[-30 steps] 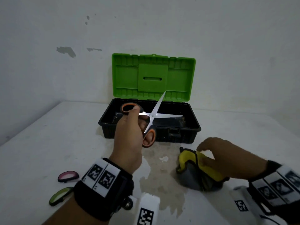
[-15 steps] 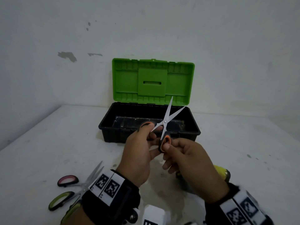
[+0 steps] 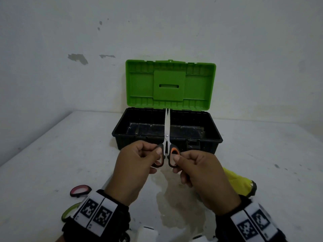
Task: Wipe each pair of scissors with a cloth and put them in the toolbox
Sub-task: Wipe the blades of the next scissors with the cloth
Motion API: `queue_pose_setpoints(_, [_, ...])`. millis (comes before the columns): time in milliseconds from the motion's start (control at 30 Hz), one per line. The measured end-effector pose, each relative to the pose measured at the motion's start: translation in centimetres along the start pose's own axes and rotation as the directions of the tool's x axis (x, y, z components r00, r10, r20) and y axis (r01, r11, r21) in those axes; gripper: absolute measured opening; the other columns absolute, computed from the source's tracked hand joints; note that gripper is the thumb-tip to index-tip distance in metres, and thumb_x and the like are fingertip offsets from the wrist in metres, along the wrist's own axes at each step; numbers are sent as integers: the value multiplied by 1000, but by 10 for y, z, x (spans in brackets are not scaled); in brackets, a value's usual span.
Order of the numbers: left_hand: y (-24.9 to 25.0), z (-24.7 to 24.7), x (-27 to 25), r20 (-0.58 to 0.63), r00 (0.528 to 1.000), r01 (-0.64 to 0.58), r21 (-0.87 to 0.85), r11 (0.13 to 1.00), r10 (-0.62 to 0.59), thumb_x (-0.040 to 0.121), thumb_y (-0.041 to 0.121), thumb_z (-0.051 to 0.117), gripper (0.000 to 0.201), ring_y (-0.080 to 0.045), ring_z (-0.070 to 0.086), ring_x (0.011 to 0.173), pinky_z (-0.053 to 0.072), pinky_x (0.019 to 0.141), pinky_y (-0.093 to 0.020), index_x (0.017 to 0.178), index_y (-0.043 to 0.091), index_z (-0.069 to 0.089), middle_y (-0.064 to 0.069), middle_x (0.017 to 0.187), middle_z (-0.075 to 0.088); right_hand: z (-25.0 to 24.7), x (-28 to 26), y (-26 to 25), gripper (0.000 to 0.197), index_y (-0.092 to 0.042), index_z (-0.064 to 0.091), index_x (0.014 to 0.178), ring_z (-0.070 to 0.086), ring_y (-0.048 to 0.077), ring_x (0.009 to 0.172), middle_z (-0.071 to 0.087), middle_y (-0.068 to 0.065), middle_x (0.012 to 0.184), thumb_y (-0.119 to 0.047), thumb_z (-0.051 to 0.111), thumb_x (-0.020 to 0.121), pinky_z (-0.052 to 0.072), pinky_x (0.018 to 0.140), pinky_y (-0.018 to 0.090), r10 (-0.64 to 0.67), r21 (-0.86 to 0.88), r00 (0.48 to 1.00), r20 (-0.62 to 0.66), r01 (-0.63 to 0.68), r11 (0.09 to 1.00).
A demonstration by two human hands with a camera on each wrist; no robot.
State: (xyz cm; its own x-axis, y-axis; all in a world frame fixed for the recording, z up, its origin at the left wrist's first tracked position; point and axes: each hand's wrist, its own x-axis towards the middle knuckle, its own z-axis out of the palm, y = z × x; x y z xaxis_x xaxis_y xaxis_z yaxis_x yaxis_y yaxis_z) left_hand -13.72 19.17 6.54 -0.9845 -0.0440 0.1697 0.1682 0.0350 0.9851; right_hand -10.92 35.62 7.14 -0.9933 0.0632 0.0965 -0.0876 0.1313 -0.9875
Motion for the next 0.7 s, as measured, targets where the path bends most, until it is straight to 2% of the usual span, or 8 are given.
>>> queue_pose_setpoints(133, [0, 1, -3, -8, 1000, -25, -37, 999, 25, 87, 11, 72, 6, -16, 70, 68, 56, 58, -24, 92, 13, 71, -6, 76, 73, 11, -1, 7, 17, -12, 74, 80, 55, 14, 46, 72, 8, 70, -20, 66, 93, 39, 43, 17, -16, 8, 999, -50, 16, 1000])
queue_pose_setpoints(300, [7, -16, 12, 39, 990, -135, 23, 991, 134, 79, 2, 77, 16, -17, 71, 74, 58, 66, -26, 88, 14, 72, -6, 81, 74, 2, 7, 1, 14, -21, 74, 94, 60, 10, 55, 71, -5, 71, -33, 66, 91, 43, 51, 20, -93, -191, 995, -45, 83, 978])
queue_pose_setpoints(367, [11, -23, 18, 73, 975, -216, 126, 968, 209, 78, 1, 78, 19, -11, 71, 76, 56, 72, -23, 86, 17, 73, 1, 80, 75, -6, 16, -8, 28, -16, 72, 92, 58, 16, 58, 69, 3, 73, -42, 62, 91, 41, 49, 28, 19, -69, 998, -54, -23, 997])
queue_pose_setpoints(433, [15, -27, 23, 108, 954, -297, 205, 933, 280, 78, 0, 78, 22, -4, 69, 75, 53, 72, -16, 85, 20, 74, 4, 78, 74, -15, 24, -22, 50, -8, 71, 92, 55, 18, 55, 65, 8, 74, -54, 54, 91, 38, 44, 27, 260, 164, 958, 118, -277, 947])
queue_pose_setpoints(500, [18, -32, 27, 154, 916, -400, 309, 863, 369, 76, -1, 79, 25, -2, 68, 78, 51, 73, -12, 85, 23, 74, 8, 80, 72, -25, 27, -37, 63, -4, 70, 95, 53, 17, 50, 62, 9, 71, -61, 46, 88, 35, 43, 23, 380, 231, 851, 362, -477, 848])
queue_pose_setpoints(533, [18, -34, 29, 194, 890, -456, 363, 813, 412, 75, -1, 79, 26, -4, 67, 80, 51, 73, -13, 85, 23, 74, 10, 82, 71, -29, 27, -42, 62, -4, 70, 96, 50, 16, 49, 60, 7, 69, -60, 45, 88, 33, 42, 22, 391, 205, 812, 433, -511, 835])
queue_pose_setpoints(600, [18, -39, 33, 280, 824, -566, 429, 704, 492, 75, 0, 80, 26, -7, 66, 80, 51, 74, -15, 87, 22, 74, 11, 83, 69, -35, 25, -49, 52, -5, 70, 96, 43, 13, 48, 54, 4, 66, -53, 51, 88, 27, 44, 23, 394, 129, 777, 490, -512, 849])
queue_pose_setpoints(700, [20, -45, 40, 374, 722, -688, 467, 555, 582, 76, 2, 80, 21, -5, 63, 81, 50, 76, -16, 91, 16, 75, 7, 85, 68, -37, 20, -50, 33, -6, 69, 92, 35, 11, 47, 46, 1, 62, -37, 60, 85, 22, 43, 21, 391, 72, 769, 506, -490, 869])
